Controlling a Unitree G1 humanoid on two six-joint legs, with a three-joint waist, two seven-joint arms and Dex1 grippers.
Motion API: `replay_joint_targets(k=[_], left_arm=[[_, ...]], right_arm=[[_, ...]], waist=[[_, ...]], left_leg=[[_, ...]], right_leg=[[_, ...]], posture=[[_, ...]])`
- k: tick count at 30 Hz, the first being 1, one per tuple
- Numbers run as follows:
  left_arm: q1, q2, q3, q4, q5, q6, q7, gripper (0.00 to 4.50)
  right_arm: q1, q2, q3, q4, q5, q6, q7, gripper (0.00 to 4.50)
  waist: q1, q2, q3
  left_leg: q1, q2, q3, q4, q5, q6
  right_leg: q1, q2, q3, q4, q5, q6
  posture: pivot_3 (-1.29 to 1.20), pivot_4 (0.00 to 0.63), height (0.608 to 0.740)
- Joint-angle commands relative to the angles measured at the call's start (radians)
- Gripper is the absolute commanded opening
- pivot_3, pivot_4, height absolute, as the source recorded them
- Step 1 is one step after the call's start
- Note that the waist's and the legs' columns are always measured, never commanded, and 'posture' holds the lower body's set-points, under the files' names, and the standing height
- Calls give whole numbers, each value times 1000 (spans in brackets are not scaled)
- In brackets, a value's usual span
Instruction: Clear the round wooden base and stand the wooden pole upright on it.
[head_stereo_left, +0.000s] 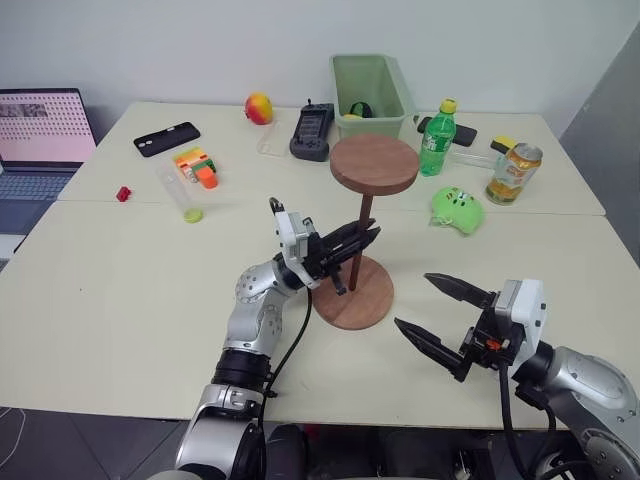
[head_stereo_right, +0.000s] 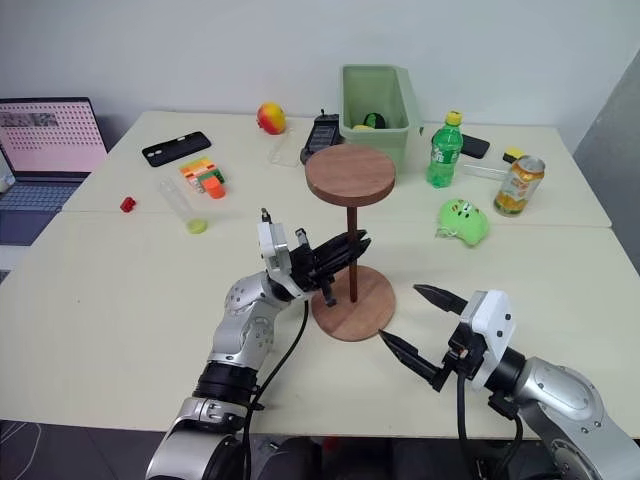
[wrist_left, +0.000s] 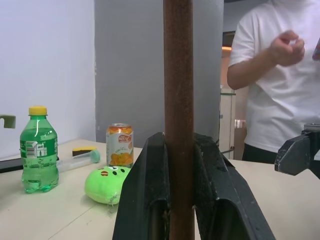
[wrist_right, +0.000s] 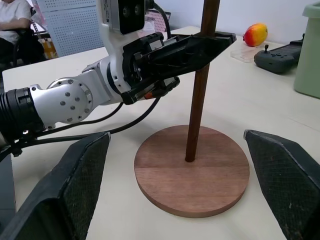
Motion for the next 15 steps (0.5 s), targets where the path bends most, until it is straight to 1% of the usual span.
replay_joint_targets(k=[1,8,14,15], left_arm=[[-7,7,-5,15,8,-17,-6,278],[29,1,-17,20,25,-21,9,278],[76,52,-27,82,63,-76,-11,278],[85,60,-30,92,65,-78,-14,278]], right_arm=[[1,-3,-11,-44,4,-12,-9,4500],[6,9,17,-51,-6,-3,-35,4500],[6,6,11,-53,1,18,-65,4500],[3,6,11,-53,2,21,-69,4500]], waist=[[0,0,0],[0,0,0],[0,0,-1],[0,0,-1]], left_leg=[[0,0,0,0,0,0],[1,0,0,0,0,0],[5,0,0,-1,0,0],[10,0,0,-2,0,0]], right_leg=[[0,0,0,0,0,0],[1,0,0,0,0,0],[5,0,0,-1,0,0],[9,0,0,-2,0,0]], posture=[[0,150,740],[0,150,740],[0,150,740],[0,150,740]])
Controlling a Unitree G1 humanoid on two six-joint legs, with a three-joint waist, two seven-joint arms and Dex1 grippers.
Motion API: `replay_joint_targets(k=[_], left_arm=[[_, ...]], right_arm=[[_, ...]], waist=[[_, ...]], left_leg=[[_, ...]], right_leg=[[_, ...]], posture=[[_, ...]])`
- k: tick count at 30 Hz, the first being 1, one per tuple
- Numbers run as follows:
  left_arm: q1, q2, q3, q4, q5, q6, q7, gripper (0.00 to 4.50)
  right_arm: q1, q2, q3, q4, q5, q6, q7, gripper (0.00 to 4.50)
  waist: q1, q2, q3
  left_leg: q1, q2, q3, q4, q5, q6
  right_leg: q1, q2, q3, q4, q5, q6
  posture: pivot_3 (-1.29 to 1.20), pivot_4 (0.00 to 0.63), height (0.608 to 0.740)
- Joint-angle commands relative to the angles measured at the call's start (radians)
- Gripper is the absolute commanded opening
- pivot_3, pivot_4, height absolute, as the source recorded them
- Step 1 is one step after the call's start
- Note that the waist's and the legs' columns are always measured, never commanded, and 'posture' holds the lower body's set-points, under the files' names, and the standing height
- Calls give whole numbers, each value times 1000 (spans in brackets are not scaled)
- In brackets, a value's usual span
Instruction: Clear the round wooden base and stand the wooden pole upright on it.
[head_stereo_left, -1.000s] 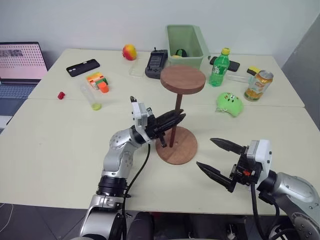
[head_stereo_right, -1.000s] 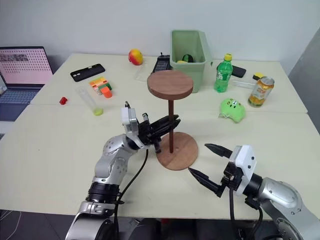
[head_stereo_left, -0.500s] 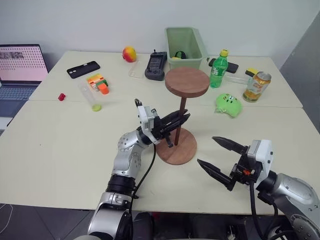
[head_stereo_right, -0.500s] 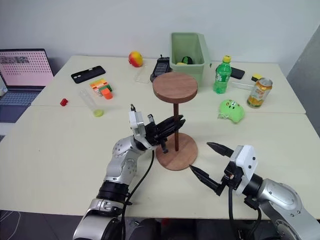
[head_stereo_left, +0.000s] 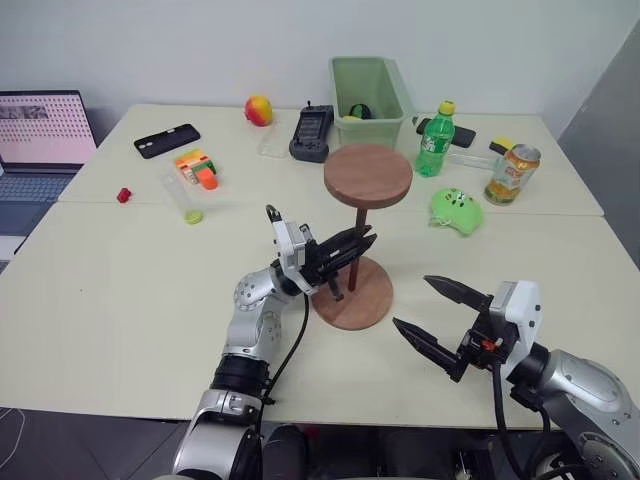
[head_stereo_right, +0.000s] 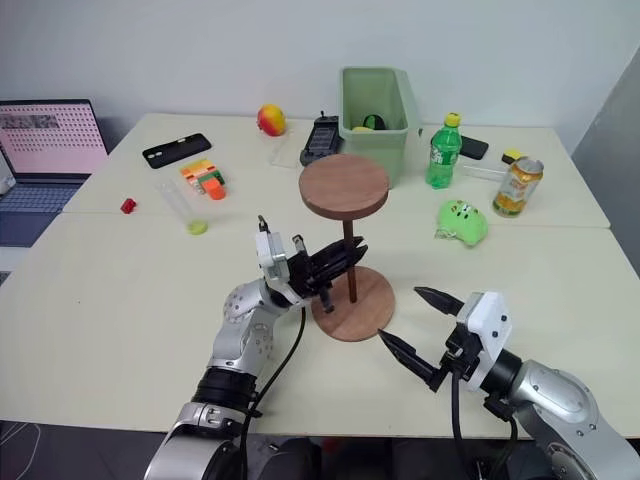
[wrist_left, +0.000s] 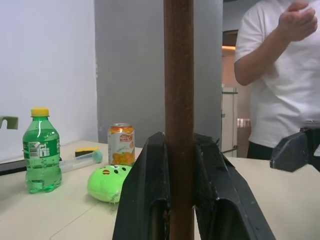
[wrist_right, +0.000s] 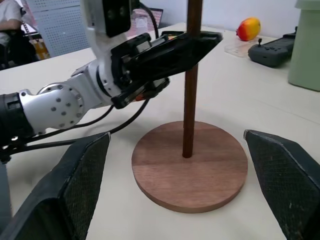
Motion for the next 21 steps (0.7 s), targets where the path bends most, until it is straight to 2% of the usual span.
replay_joint_targets(k=[1,9,13,17,18,21], left_arm=[[51,46,-15,77,58,-7,-11,278],[43,81,-19,169,81,-21,10,278],[43,99,-16,185,78,-32,12,278],[28,96,-20,170,100,-62,60,278],[26,95,-23,159,98,-57,65,976],[26,95,-28,108,82,-20,68,1599]], right_arm=[[-9,-3,-11,-48,8,7,-19,4500],[-14,-8,-13,-55,22,28,-35,4500],[-10,-10,-12,-58,21,32,-37,4500],[-14,-12,-12,-46,20,31,-30,4500],[-16,-14,-10,-43,18,30,-27,4500],[-29,-18,-5,-31,19,29,-14,4500]], waist=[[0,0,-2],[-5,0,-26],[-7,2,-30],[-7,2,-32],[-7,2,-32],[-10,4,-29]], left_leg=[[4,0,0,-1,0,0],[8,2,0,-7,-1,1],[24,3,0,-15,-1,1],[25,4,0,-16,-1,1],[25,4,0,-16,-1,1],[23,4,1,-16,-1,1]], right_leg=[[4,0,0,-2,0,0],[10,3,1,-5,0,0],[26,4,1,-16,-3,4],[27,5,1,-17,-3,5],[27,5,1,-17,-3,5],[25,6,2,-17,-3,5]], posture=[[0,150,740],[0,150,740],[0,150,740],[0,150,740],[0,150,740],[0,150,740]])
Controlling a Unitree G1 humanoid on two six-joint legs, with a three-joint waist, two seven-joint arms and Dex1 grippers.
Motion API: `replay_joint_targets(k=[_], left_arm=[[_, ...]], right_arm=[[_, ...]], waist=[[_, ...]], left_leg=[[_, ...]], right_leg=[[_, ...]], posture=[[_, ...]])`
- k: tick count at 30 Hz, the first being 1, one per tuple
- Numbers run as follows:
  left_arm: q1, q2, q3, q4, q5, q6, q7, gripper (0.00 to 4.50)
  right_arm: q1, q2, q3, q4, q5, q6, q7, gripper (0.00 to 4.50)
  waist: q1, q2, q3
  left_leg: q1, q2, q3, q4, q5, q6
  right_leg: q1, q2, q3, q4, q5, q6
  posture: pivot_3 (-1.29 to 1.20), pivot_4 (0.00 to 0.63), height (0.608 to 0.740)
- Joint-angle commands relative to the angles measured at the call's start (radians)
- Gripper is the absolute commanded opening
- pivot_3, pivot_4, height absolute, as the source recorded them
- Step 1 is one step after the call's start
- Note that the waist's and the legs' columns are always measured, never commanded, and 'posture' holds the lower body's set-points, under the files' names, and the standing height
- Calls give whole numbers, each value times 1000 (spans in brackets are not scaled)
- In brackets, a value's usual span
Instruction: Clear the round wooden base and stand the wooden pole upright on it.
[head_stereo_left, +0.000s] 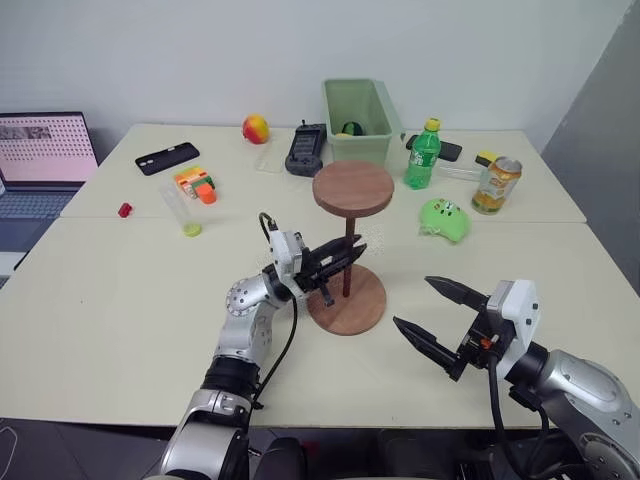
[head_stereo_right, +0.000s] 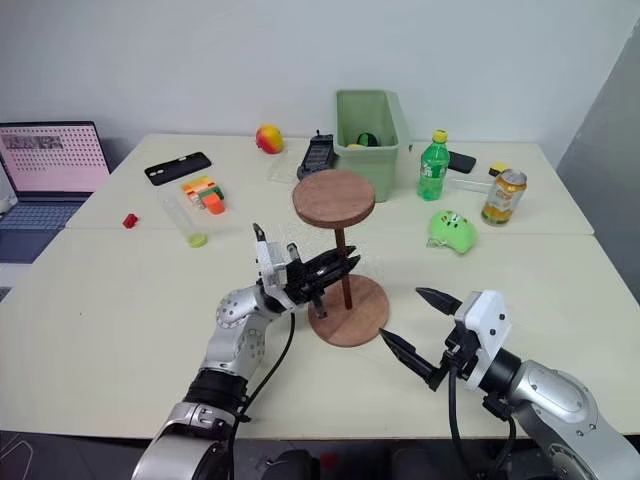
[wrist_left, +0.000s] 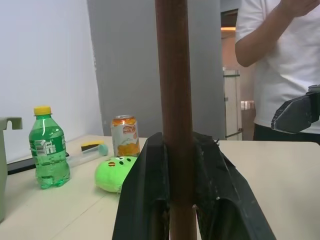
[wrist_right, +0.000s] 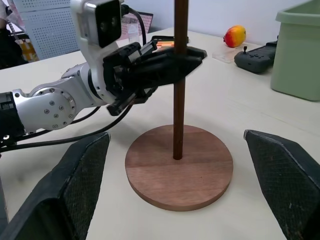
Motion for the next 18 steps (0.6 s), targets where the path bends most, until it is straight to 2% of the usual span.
replay_joint_targets(k=[1,6,9,14,18], left_arm=[[15,11,7,-35,7,56,30,1803],[28,51,17,-160,-26,179,41,2747],[49,121,17,-281,-69,306,16,3356],[33,336,36,-449,-179,593,-94,4415],[-16,552,53,-467,-197,718,-227,4469]], right_arm=[[-30,-12,-5,-10,11,-7,21,4500],[-44,-17,-5,8,14,-9,41,4500],[-64,-20,1,20,17,-7,58,4500],[-93,-66,-37,49,53,5,118,4500],[-127,-151,-102,99,107,24,207,4500]], waist=[[1,-1,4],[9,-2,6],[9,-2,6],[4,1,11],[5,1,16]], left_leg=[[-1,0,0,0,0,0],[-20,0,-2,2,0,0],[-20,0,-2,1,0,0],[-19,0,-2,1,0,0],[-20,0,-2,1,0,0]], right_leg=[[-2,0,0,0,0,0],[-21,-1,-2,1,3,-5],[-21,-2,-3,0,3,-5],[-21,-2,-3,1,3,-5],[-21,-2,-3,1,3,-5]], posture=[[0,150,740],[0,150,740],[0,150,740],[0,150,740],[0,150,740]])
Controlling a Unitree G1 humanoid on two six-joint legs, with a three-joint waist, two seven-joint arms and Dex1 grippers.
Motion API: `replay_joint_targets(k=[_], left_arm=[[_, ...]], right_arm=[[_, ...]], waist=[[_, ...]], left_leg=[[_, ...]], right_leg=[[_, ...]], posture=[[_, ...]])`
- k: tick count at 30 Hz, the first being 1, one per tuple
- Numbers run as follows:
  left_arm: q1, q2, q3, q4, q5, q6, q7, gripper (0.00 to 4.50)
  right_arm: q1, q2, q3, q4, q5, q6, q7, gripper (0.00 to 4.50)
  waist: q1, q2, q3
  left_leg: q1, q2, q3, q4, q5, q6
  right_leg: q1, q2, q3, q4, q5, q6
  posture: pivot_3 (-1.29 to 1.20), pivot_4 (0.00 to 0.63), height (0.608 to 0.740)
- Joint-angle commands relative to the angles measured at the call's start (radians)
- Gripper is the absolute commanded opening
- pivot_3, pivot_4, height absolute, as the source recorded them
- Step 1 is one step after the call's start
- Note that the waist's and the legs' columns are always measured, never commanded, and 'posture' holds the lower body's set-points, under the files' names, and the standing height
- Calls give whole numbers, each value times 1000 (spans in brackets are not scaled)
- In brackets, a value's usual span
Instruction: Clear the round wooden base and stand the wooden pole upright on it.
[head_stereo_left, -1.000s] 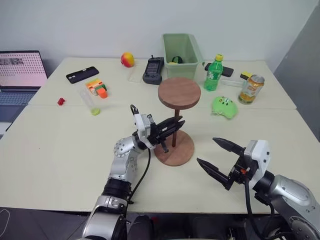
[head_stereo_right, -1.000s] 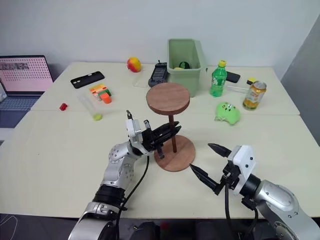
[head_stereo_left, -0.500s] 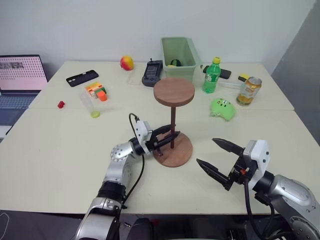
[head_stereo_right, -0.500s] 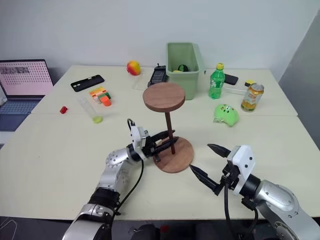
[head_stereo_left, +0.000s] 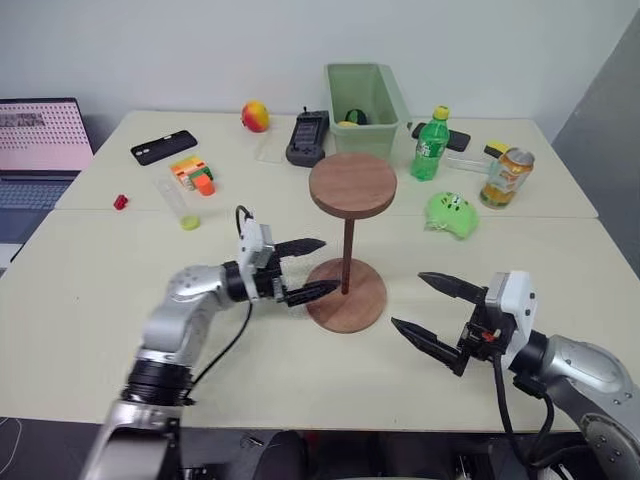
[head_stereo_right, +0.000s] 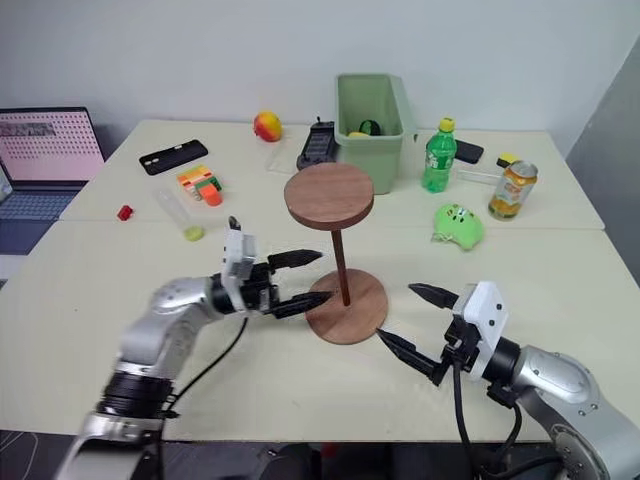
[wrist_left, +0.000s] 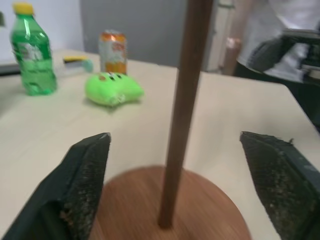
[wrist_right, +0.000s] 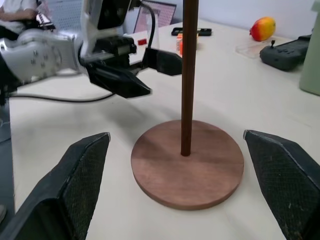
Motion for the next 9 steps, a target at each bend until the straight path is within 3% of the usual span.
replay_joint_targets(k=[1,4,9], left_arm=[[-64,167,46,-35,-14,90,-123,4469],[-81,250,52,-39,33,112,-107,4469],[-93,296,92,-41,86,111,-39,4469]], right_arm=[[-52,-82,-87,38,74,25,98,4500],[-84,-160,-127,89,109,51,177,4500],[-138,-235,-170,188,138,86,252,4500]], waist=[[0,0,5],[1,0,10],[3,-2,15]], left_leg=[[0,0,0,0,0,0],[0,0,1,0,0,0],[-2,0,1,0,0,0]], right_leg=[[0,0,0,0,0,0],[0,0,0,0,0,0],[-1,-1,0,-2,0,0]], posture=[[0,150,740],[0,150,740],[0,150,740]])
